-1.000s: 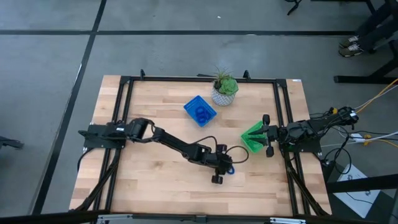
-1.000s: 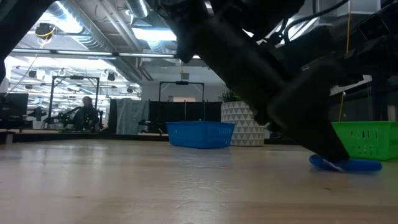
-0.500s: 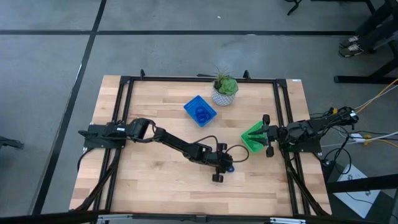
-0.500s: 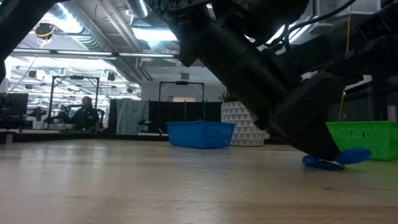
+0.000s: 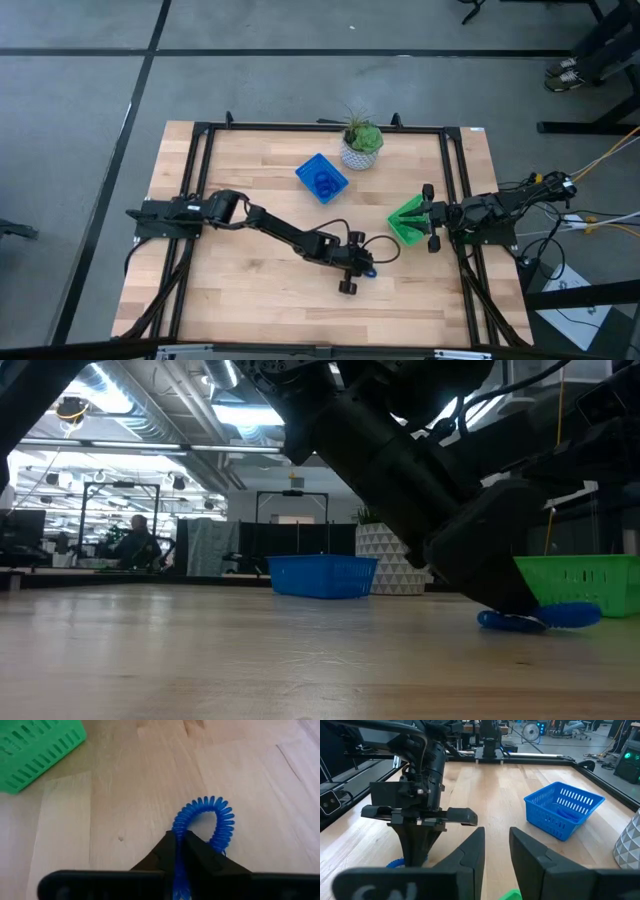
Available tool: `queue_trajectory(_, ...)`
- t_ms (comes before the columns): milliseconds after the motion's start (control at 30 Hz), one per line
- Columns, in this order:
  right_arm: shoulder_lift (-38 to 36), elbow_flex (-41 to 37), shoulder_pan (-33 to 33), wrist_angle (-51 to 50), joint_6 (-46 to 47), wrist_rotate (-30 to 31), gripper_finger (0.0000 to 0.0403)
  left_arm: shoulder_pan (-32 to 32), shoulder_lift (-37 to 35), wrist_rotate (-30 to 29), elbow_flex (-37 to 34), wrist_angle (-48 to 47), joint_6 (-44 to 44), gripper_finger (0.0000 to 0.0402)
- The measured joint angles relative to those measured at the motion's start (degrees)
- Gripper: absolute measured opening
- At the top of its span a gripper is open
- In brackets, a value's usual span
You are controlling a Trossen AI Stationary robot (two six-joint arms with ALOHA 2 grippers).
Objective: Sort items
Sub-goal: Put the blue spring keychain into the blue bin
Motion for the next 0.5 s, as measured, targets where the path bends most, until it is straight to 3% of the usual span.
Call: queue_trajectory(500,0.0,0.0,0.0,0.0,0.0,0.0,0.0090,-0.1,-7.6,-4.4,-0.3,-5.3,3.8,0.0016)
